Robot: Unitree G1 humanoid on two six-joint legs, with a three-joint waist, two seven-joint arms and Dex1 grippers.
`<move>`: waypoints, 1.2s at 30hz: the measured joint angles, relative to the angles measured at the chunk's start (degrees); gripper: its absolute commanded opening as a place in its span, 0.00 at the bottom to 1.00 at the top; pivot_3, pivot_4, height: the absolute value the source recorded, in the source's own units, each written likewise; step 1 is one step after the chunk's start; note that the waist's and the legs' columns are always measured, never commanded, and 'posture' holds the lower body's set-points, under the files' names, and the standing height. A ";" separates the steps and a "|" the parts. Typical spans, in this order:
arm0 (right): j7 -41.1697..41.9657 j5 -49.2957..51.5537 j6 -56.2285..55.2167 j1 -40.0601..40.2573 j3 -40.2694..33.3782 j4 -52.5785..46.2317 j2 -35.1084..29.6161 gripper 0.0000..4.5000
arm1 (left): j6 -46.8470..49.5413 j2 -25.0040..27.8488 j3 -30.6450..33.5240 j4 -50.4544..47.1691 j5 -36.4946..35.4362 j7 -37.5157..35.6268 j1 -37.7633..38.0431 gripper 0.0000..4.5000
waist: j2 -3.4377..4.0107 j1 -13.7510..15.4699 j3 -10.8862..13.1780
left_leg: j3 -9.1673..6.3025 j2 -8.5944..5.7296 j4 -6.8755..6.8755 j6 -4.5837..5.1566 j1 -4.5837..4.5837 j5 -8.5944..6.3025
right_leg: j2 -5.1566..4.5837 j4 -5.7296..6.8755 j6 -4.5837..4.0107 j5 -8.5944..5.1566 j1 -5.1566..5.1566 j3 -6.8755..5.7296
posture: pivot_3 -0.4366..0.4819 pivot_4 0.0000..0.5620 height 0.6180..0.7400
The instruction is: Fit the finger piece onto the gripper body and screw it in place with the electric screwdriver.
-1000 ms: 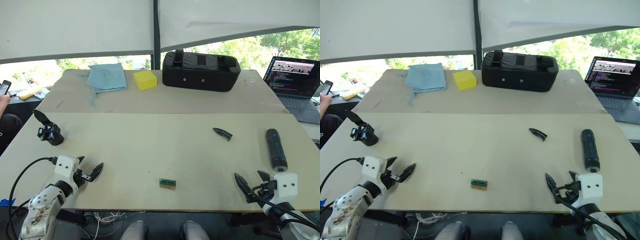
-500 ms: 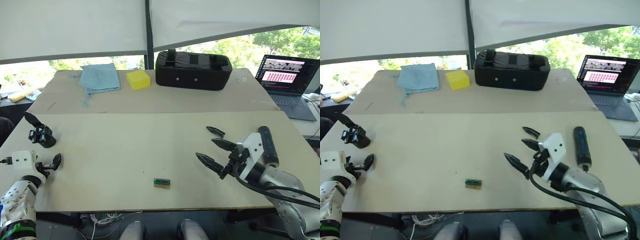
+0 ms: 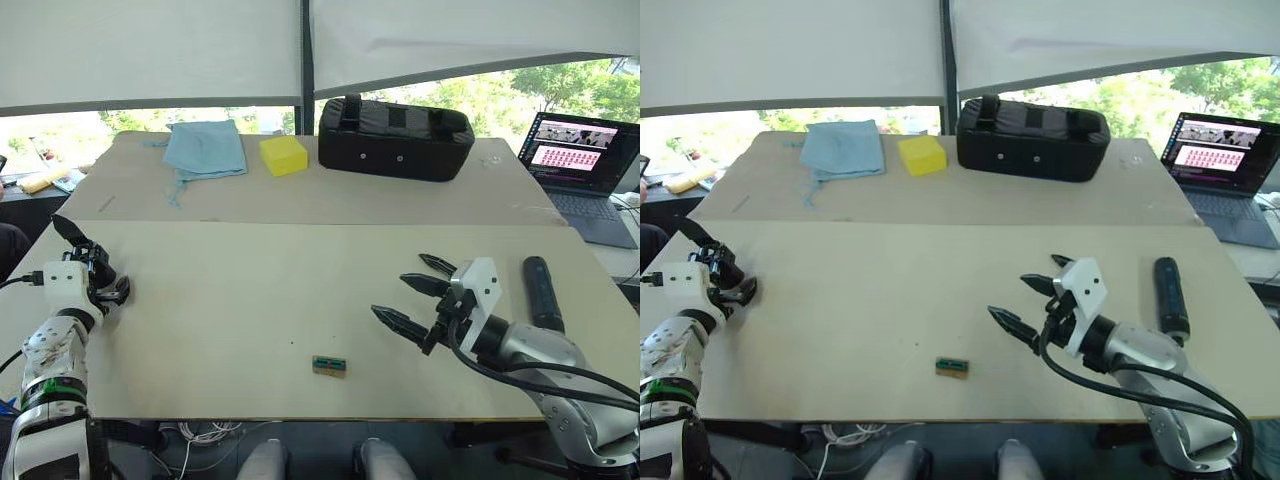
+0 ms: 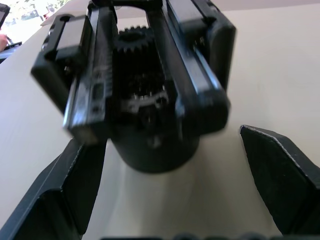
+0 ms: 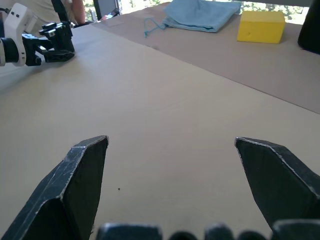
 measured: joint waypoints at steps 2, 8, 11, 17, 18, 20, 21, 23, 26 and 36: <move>-0.02 0.00 0.00 0.13 0.00 0.00 -0.18 1.00 | -0.27 0.03 -0.15 1.81 0.56 0.60 -1.54 0.98 | -0.03 -0.01 0.01 | 0.00 0.00 0.00 0.00 0.00 0.00 | 0.00 0.01 0.00 0.00 0.00 0.00 | 0.48 0.27 1.00; -0.53 -0.02 0.00 0.30 0.00 -0.15 -0.26 1.00 | -2.30 0.06 -1.17 6.40 1.99 2.74 -5.66 0.87 | -0.22 0.31 0.13 | 0.01 -0.04 0.05 0.00 -0.06 0.00 | -0.01 0.01 0.00 0.01 0.00 -0.06 | 0.48 0.27 1.00; -0.58 -0.02 0.00 0.80 0.00 -0.67 -0.64 1.00 | -3.85 0.28 -1.40 7.29 2.67 3.22 -7.03 0.57 | -0.26 0.49 0.15 | 0.01 -0.08 0.06 0.00 -0.07 0.00 | -0.06 0.01 0.01 0.01 0.00 -0.06 | 0.48 0.27 1.00; -0.61 -0.01 0.00 1.60 -0.09 -0.77 -0.91 1.00 | -5.41 0.23 -1.92 8.46 2.83 2.72 -7.48 0.54 | -0.28 0.48 0.16 | -0.02 -0.27 0.08 0.00 -0.09 0.00 | -0.11 0.01 0.03 0.02 -0.01 -0.06 | 0.48 0.27 1.00; -0.61 -0.02 0.00 1.72 -0.20 -0.77 -0.97 1.00 | -5.56 0.15 -1.91 8.46 2.74 2.20 -7.48 0.54 | -0.28 0.51 0.16 | -0.02 -0.28 0.08 0.00 -0.09 0.00 | -0.11 0.01 0.03 0.02 -0.01 -0.06 | 0.48 0.27 1.00; -0.62 -0.02 0.00 2.03 -0.26 -0.78 -1.05 1.00 | -6.19 -0.37 -1.92 8.26 2.50 0.43 -7.45 0.54 | -0.28 0.66 0.16 | -0.03 -0.33 0.10 0.00 -0.12 0.00 | -0.17 0.02 0.04 0.02 -0.01 -0.08 | 0.48 0.27 1.00; -0.61 -0.02 0.00 2.16 -0.26 -0.80 -1.06 1.00 | -6.38 -0.95 -1.92 7.70 2.18 -0.57 -7.34 0.54 | -0.28 0.74 0.16 | -0.03 -0.34 0.14 0.00 -0.14 0.00 | -0.22 0.03 0.06 0.03 -0.01 -0.10 | 0.48 0.27 1.00; -0.57 -0.03 0.00 2.66 -0.27 -0.95 -1.43 1.00 | -6.34 -3.18 -1.90 4.69 1.18 -2.78 -6.45 0.54 | -0.28 0.98 0.16 | -0.05 -0.37 0.20 0.00 -0.19 0.00 | -0.35 0.04 0.14 0.04 0.00 -0.12 | 0.48 0.27 1.00; -0.54 -0.03 -0.02 3.45 -0.54 -1.32 -1.84 1.00 | -3.87 -9.02 -3.42 -6.32 -1.19 -6.46 -2.70 0.54 | -0.29 1.09 0.17 | -0.12 -0.47 0.41 0.00 -0.37 0.00 | -0.52 -0.01 0.39 0.19 0.00 -0.10 | 0.48 0.27 1.00; -2.71 -1.19 -0.06 5.67 0.17 -5.26 -1.16 1.00 | 16.75 -31.41 -23.59 -57.33 -0.81 1.49 18.28 0.54 | -0.30 0.38 0.17 | -0.15 -0.81 0.86 0.18 -1.15 -0.10 | -0.74 -0.10 0.95 0.58 -0.76 0.49 | 0.48 0.27 1.00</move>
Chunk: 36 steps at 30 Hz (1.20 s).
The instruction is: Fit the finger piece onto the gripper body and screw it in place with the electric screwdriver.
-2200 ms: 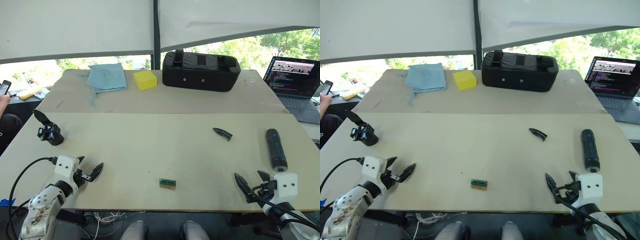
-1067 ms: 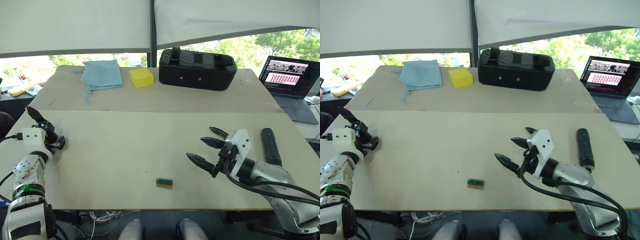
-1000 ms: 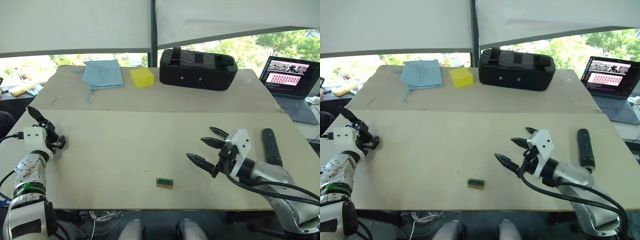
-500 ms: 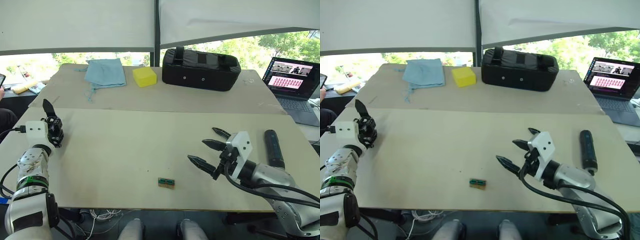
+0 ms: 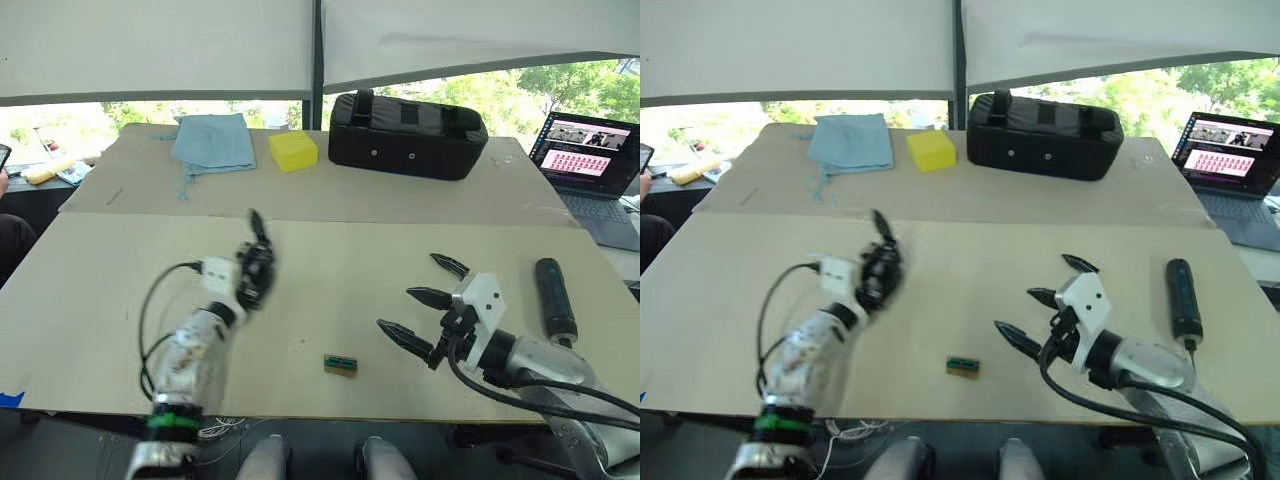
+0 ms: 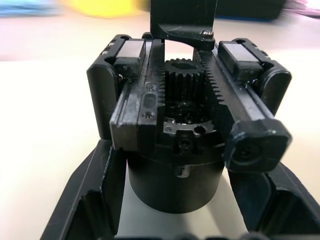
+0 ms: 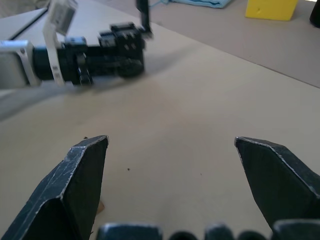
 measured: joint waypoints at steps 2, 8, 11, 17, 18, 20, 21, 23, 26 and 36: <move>-0.87 0.01 0.13 1.14 0.01 -0.95 0.38 1.00 | 1.20 -1.33 -2.16 -3.20 0.81 1.30 2.06 0.54 | 0.02 -0.33 -0.01 | 0.05 0.16 0.00 0.00 0.04 0.00 | 0.19 0.10 -0.11 -0.01 -0.05 0.05 | 0.48 0.27 1.00; -1.91 0.07 1.29 2.85 0.04 -2.47 0.27 1.00 | -2.20 -1.93 -6.98 -3.89 6.13 2.29 4.23 0.54 | 0.15 0.01 -0.03 | 0.14 0.24 0.03 0.01 0.12 0.03 | 0.41 0.09 -0.22 0.04 0.02 0.07 | 0.48 0.27 1.00; -2.16 0.12 1.76 2.55 0.03 -2.83 0.22 1.00 | -3.72 -0.13 -6.94 -2.86 6.07 0.30 4.13 0.65 | 0.18 0.00 -0.05 | 0.15 0.25 0.03 0.01 0.14 0.03 | 0.44 0.08 -0.22 0.04 0.03 0.08 | 0.48 0.27 1.00; -2.62 0.04 2.02 1.48 0.08 -2.79 0.25 1.00 | -5.32 6.89 -6.39 0.39 1.17 -12.81 2.84 0.99 | 0.40 -0.15 -0.18 | 0.21 0.32 0.03 0.01 0.24 0.03 | 0.54 0.08 -0.25 0.05 0.08 0.13 | 0.48 0.27 1.00; -2.73 0.04 2.02 1.26 0.09 -2.79 0.28 1.00 | -5.43 8.04 -6.16 1.51 0.54 -14.79 1.90 0.99 | 0.44 -0.14 -0.20 | 0.24 0.34 0.03 0.01 0.27 0.03 | 0.58 0.09 -0.26 0.05 0.11 0.13 | 0.48 0.27 1.00; -2.79 -0.02 2.02 0.88 0.18 -2.65 0.35 1.00 | -6.28 12.06 -6.35 6.84 -0.39 -21.88 -2.10 0.99 | 0.47 -0.17 -0.21 | 0.45 0.42 0.03 0.01 0.49 0.03 | 0.72 0.05 -0.23 -0.06 0.36 0.10 | 0.48 0.27 1.00; -2.75 -0.06 2.01 0.79 0.21 -2.57 0.36 1.00 | -7.31 13.36 -6.54 9.41 -0.25 -24.30 -4.01 0.99 | 0.47 -0.18 -0.21 | 0.53 0.44 0.03 0.01 0.60 0.03 | 0.74 0.05 -0.21 -0.14 0.48 0.06 | 0.48 0.27 1.00; -2.45 -0.39 1.99 0.62 0.41 -2.12 0.33 1.00 | -11.55 15.48 -7.00 17.36 1.37 -28.20 -9.30 0.99 | 0.48 -0.15 -0.20 | 0.51 0.50 0.02 0.01 0.86 0.02 | 0.75 -0.01 -0.09 -0.33 0.78 -0.04 | 0.48 0.27 1.00; -1.79 -0.69 1.96 0.51 0.50 -1.80 0.32 1.00 | -15.40 16.19 -7.19 23.78 2.30 -32.56 -13.40 0.99 | 0.48 -0.20 -0.20 | 0.50 0.50 0.02 0.00 0.86 0.02 | 0.74 -0.02 -0.09 -0.34 0.81 -0.04 | 0.48 0.27 1.00; -0.34 -3.10 0.89 1.16 1.39 -1.68 0.16 1.00 | -23.48 14.60 -6.89 38.06 3.43 -38.13 -21.12 0.82 | 0.48 -0.16 -0.20 | 0.42 0.48 0.02 0.00 0.87 0.02 | 0.71 0.03 -0.24 -0.24 0.83 -0.03 | 0.48 0.27 1.00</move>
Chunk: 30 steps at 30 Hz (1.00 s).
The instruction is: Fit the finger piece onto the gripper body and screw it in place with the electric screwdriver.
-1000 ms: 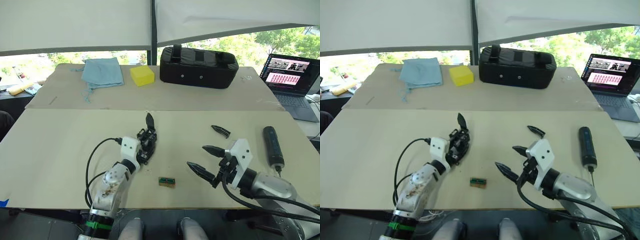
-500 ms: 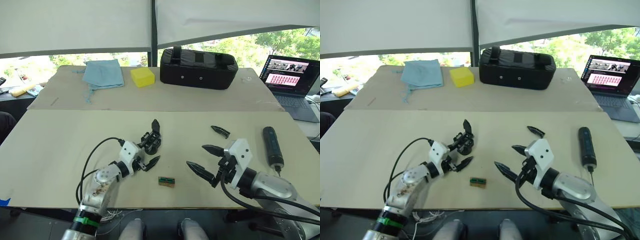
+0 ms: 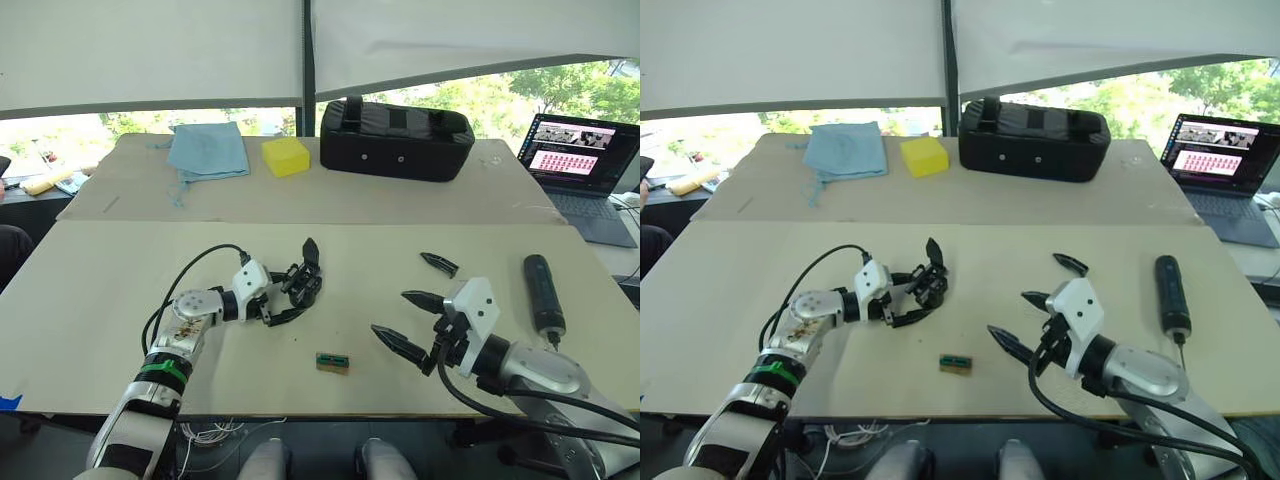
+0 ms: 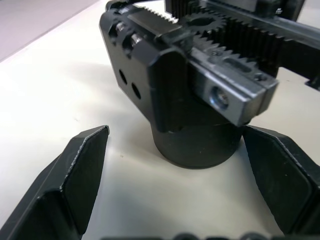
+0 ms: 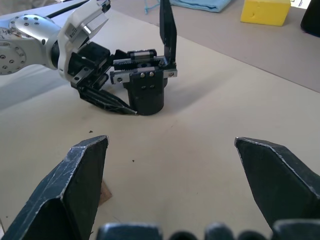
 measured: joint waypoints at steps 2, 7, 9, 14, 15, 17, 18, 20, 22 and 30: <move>0.01 -1.07 -0.37 0.36 0.27 0.02 0.01 1.00 | -0.15 -0.34 0.31 0.29 -0.05 -0.36 -0.06 0.63 | 0.00 -0.01 0.00 | -0.03 0.00 0.00 0.00 0.00 0.00 | 0.00 0.00 0.02 -0.01 0.00 0.00 | 0.48 0.27 1.00; 0.00 -2.10 -0.99 0.82 0.55 0.24 0.39 1.00 | 0.73 -1.31 1.32 -0.87 -0.58 -1.42 0.88 0.51 | 0.00 0.01 0.00 | -0.14 -0.03 0.00 0.00 -0.01 0.00 | -0.05 0.00 -0.05 0.03 -0.01 0.02 | 0.48 0.27 1.00; -0.02 -2.45 -1.13 0.85 0.56 0.24 0.54 1.00 | 1.59 -1.92 1.62 -2.53 -1.03 -1.54 1.91 0.51 | 0.00 0.12 0.00 | -0.22 -0.05 0.00 0.00 -0.02 0.00 | -0.09 -0.01 -0.07 0.04 0.00 0.02 | 0.48 0.27 1.00; -0.03 -2.71 -1.34 1.44 0.66 0.25 0.81 1.00 | 4.39 -2.43 1.68 -5.65 -1.09 -1.29 3.30 0.74 | 0.00 0.26 0.00 | -0.26 -0.08 0.00 0.00 -0.01 0.00 | -0.13 -0.02 -0.05 0.05 0.01 0.02 | 0.48 0.27 1.00; -0.02 -2.91 -1.41 1.45 0.68 0.25 0.81 1.00 | 4.97 -2.40 1.66 -5.90 -1.07 -1.40 3.30 0.81 | 0.00 0.25 0.00 | -0.26 -0.08 0.00 0.00 -0.01 0.00 | -0.11 -0.01 -0.04 0.04 0.02 0.02 | 0.48 0.27 1.00; 0.08 -3.67 -1.73 1.52 0.74 0.53 0.81 1.00 | 5.14 -2.44 1.52 -5.61 -0.48 -1.00 2.91 0.98 | 0.00 0.27 0.00 | -0.25 -0.08 0.00 0.00 0.00 0.00 | -0.10 -0.01 0.04 -0.01 0.02 0.01 | 0.48 0.27 1.00; 0.12 -3.78 -1.85 1.51 0.74 0.84 0.81 1.00 | 5.03 -2.49 1.41 -5.10 -0.06 -0.65 2.50 0.98 | 0.00 0.31 0.00 | -0.24 -0.08 0.00 0.00 0.01 0.00 | -0.10 -0.01 0.09 -0.04 0.03 0.01 | 0.48 0.27 1.00; 0.23 -4.08 -1.91 1.50 0.75 1.11 0.81 1.00 | 4.88 -2.54 1.21 -4.09 0.96 -0.32 1.52 0.98 | 0.00 0.32 0.00 | -0.24 -0.08 0.00 0.00 0.02 0.00 | -0.09 0.00 0.17 -0.09 0.04 0.01 | 0.48 0.27 1.00; 0.36 -4.15 -1.95 1.50 0.74 1.28 0.81 1.00 | 4.87 -2.78 1.23 -2.89 1.08 -0.56 0.68 0.98 | 0.00 0.32 0.00 | -0.24 -0.07 0.00 0.00 0.03 0.00 | -0.08 0.01 0.17 -0.09 0.05 0.01 | 0.48 0.27 1.00; 0.81 -4.37 -2.00 1.25 0.73 1.85 0.81 1.00 | 2.80 -6.30 0.92 1.34 1.56 -0.30 -2.20 0.81 | 0.00 0.36 0.00 | -0.23 -0.10 0.00 0.00 -0.01 0.00 | -0.10 -0.04 0.15 -0.06 0.05 0.00 | 0.48 0.27 1.00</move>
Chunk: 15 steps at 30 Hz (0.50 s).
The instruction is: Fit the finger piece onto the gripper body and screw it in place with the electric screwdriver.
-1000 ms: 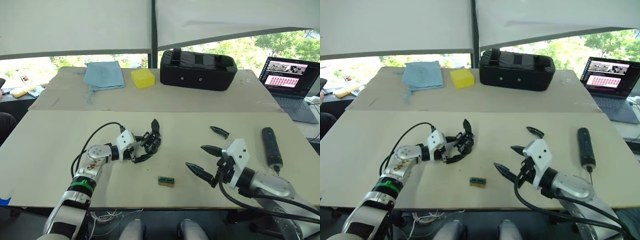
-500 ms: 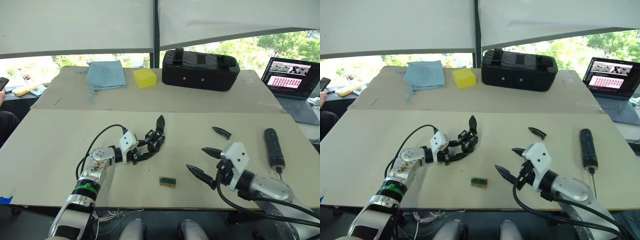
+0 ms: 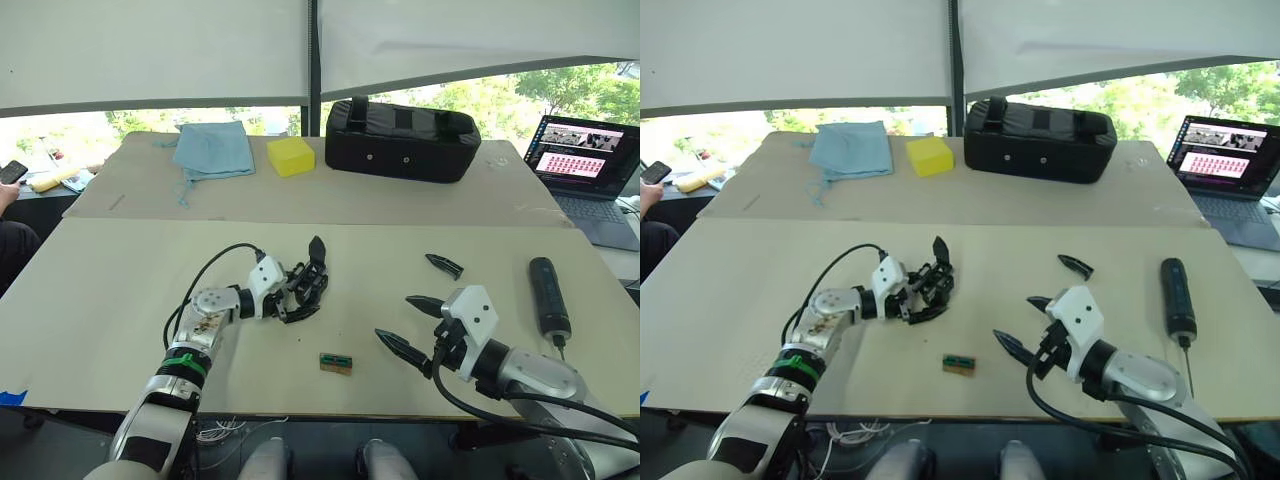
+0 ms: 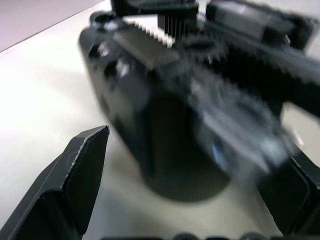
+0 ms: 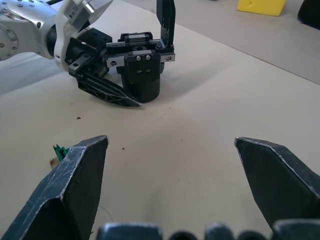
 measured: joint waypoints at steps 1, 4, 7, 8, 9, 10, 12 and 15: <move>0.01 -0.08 0.00 0.04 0.00 0.00 0.00 1.00 | -0.39 -0.18 0.00 0.48 0.15 0.20 -0.21 0.72 | 0.00 -0.03 0.00 | 0.00 0.00 0.00 0.00 0.01 0.00 | 0.00 0.00 0.00 0.00 0.00 0.00 | 0.48 0.27 1.00; 0.13 -0.18 -0.12 0.33 -0.03 0.00 0.02 1.00 | -1.59 -0.35 0.01 0.97 0.45 0.25 -0.22 0.53 | 0.00 0.00 0.00 | 0.00 0.01 0.00 0.00 0.02 0.00 | 0.01 0.02 0.01 -0.01 0.01 0.00 | 0.48 0.27 1.00; 0.62 -0.40 -1.22 1.00 0.00 0.04 0.03 1.00 | -0.87 -0.43 0.45 -0.85 0.19 0.41 0.93 0.53 | 0.00 -0.09 0.00 | -0.03 0.02 0.00 0.00 0.01 0.00 | 0.01 0.01 0.01 -0.01 -0.01 0.02 | 0.48 0.27 1.00; 0.70 -0.46 -1.68 1.07 0.02 0.03 0.03 1.00 | 1.24 -0.61 0.59 -4.22 -0.14 1.55 2.59 0.53 | 0.01 -0.17 0.01 | -0.09 0.03 0.00 0.00 -0.02 0.00 | 0.00 0.00 -0.02 0.01 -0.04 0.04 | 0.48 0.27 1.00; 0.70 -0.51 -1.72 1.23 0.02 0.07 0.03 1.00 | 2.48 -0.97 0.72 -6.07 -0.24 2.66 3.54 0.53 | 0.01 -0.16 0.01 | -0.11 0.03 0.00 0.00 -0.03 0.00 | -0.01 0.01 -0.10 0.06 -0.04 0.05 | 0.48 0.27 1.00; 0.69 -0.51 -1.74 1.43 0.04 0.00 0.03 1.00 | 5.45 -1.94 1.02 -9.68 -0.27 5.24 5.15 0.53 | 0.00 -0.10 0.01 | -0.14 0.03 0.00 0.00 -0.07 0.00 | -0.04 0.00 -0.20 0.12 -0.07 0.05 | 0.48 0.27 1.00; 0.65 -0.62 -1.87 2.94 0.03 -0.15 0.04 1.00 | 12.96 -4.60 2.47 -17.63 -0.69 12.22 8.90 0.53 | -0.03 -0.01 0.05 | -0.17 0.03 0.00 0.00 -0.13 0.00 | -0.12 0.00 -0.18 0.13 -0.10 0.04 | 0.48 0.27 1.00; 0.54 -1.12 -2.29 5.11 -0.11 -0.56 0.04 1.00 | 22.70 -8.77 2.87 -29.93 -1.23 21.27 13.78 0.53 | -0.06 -0.10 0.09 | -0.16 0.01 0.00 0.00 -0.19 0.00 | -0.16 -0.03 -0.12 0.15 -0.14 0.05 | 0.48 0.27 1.00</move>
